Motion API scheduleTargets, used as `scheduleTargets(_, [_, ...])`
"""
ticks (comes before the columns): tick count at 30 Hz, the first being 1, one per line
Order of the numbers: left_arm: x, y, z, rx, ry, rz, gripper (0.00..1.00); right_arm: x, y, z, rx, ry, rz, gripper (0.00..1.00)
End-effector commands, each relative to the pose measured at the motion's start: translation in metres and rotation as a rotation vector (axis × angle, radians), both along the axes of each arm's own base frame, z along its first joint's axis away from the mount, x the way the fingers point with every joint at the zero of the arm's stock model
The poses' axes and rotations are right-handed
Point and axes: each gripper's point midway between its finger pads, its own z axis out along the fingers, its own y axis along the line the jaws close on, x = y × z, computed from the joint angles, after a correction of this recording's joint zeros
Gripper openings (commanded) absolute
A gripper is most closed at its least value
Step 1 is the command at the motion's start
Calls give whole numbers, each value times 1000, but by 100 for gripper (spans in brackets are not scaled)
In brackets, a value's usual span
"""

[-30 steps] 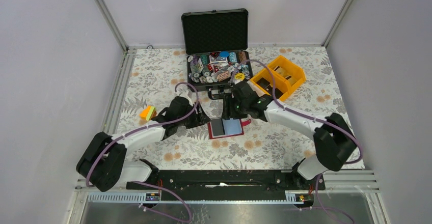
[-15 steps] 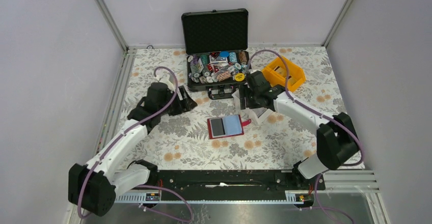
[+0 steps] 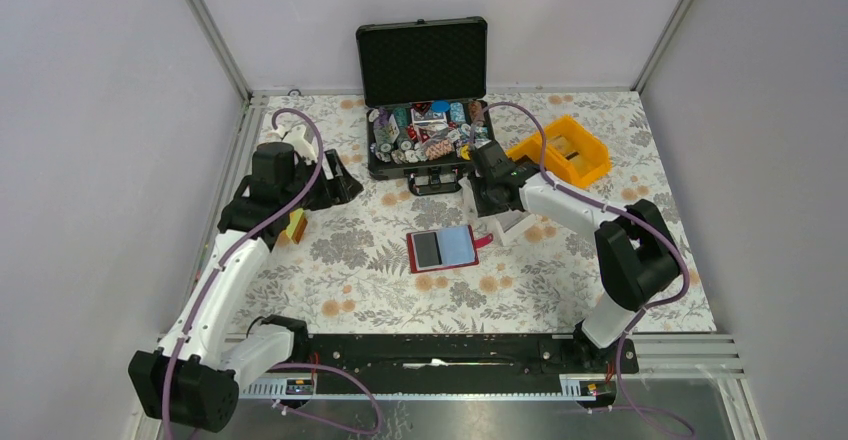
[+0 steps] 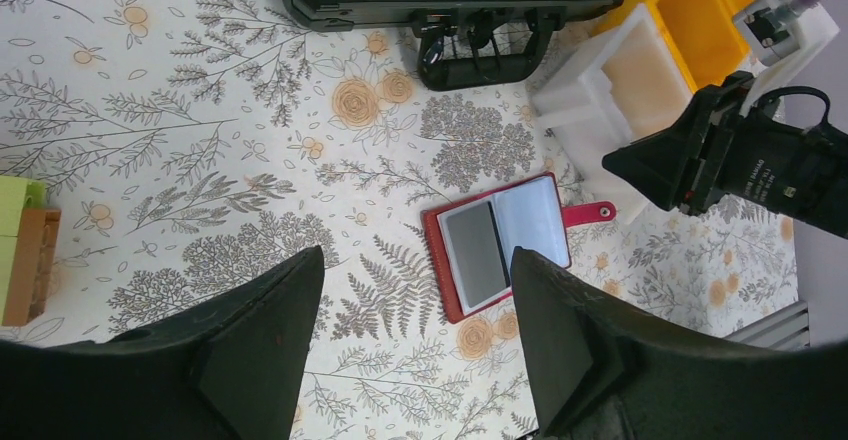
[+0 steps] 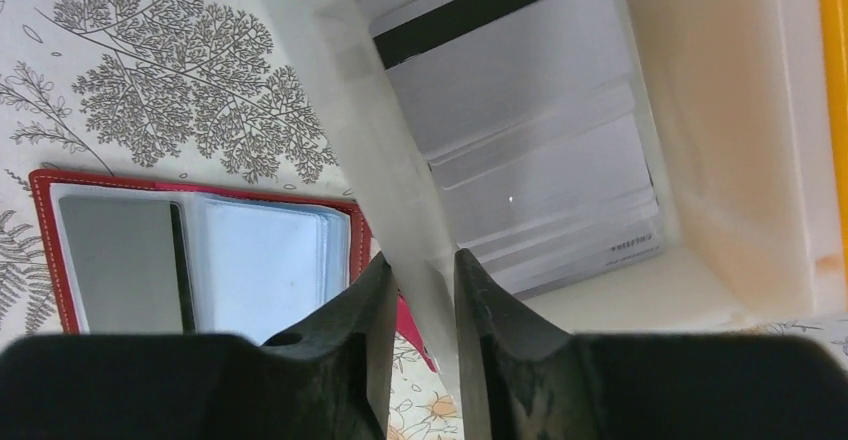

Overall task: Put the credit cards into the card holder
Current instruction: Insert the credit card into the card holder.

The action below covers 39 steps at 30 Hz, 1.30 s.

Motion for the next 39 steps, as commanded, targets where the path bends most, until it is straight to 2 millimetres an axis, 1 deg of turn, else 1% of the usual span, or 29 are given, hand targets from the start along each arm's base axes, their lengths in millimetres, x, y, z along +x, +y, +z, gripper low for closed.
scheduleTargets(1, [5,3,3,7,-27,-19,71,7,-19,14,-59,-48,-119,24])
scheduleTargets(4, [6,3,0,2,-17,-21,71,7,-24,11,-75,-54,-145,21])
scheduleTargets(7, [8,4,-1,-2,-16,-23,71,13,-23,10,-82,-64,-143,19])
scheduleTargets(11, [8,6,-4,-5,-11,-16,71,29,-16,9,-79,-107,-121,15])
scheduleTargets(14, [9,9,-7,-5,-5,-8,71,45,-13,10,-75,-140,-115,10])
scheduleTargets(16, [9,10,-8,-7,-3,-5,71,56,-9,9,-66,-157,-106,6])
scheduleTargets(20, [10,12,-8,-14,-2,3,71,73,4,13,-32,-182,-81,2])
scheduleTargets(27, [11,14,-9,-28,3,7,71,94,24,17,13,-197,-70,2])
scheduleTargets(30, [11,16,-9,-26,3,9,71,98,29,19,38,-197,-84,6])
scheduleTargets(32, [11,16,-9,-21,1,9,71,96,33,21,59,-192,-82,10])
scheduleTargets(34, [11,19,-8,-5,0,13,71,92,34,24,78,-184,-82,26])
scheduleTargets(36, [11,23,-8,15,-5,26,71,88,31,29,84,-181,-98,43])
scheduleTargets(38, [12,26,-6,31,-15,38,71,82,25,37,82,-181,-130,55])
scheduleTargets(39, [12,28,-5,39,-19,45,72,80,22,42,83,-183,-151,58])
